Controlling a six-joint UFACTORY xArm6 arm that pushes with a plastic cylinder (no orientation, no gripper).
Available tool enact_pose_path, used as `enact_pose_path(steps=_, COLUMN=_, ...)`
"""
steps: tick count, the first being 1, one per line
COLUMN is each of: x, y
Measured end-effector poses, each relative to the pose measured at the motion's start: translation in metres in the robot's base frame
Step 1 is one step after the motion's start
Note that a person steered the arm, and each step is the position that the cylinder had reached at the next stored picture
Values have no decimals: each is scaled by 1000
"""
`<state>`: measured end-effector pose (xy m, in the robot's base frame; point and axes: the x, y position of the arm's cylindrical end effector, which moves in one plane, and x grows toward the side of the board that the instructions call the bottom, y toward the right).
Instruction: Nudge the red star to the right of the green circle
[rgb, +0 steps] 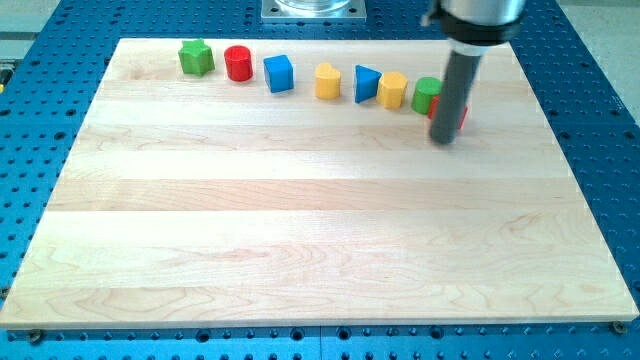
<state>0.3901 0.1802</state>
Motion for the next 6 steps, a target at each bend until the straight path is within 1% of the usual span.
enact_pose_path(steps=1, x=-1, y=37)
enact_pose_path(steps=2, x=8, y=4)
enact_pose_path(steps=3, x=5, y=-51)
enact_pose_path(steps=4, x=-8, y=-40)
enact_pose_path(steps=5, x=-26, y=9)
enact_pose_path(steps=6, x=-40, y=22)
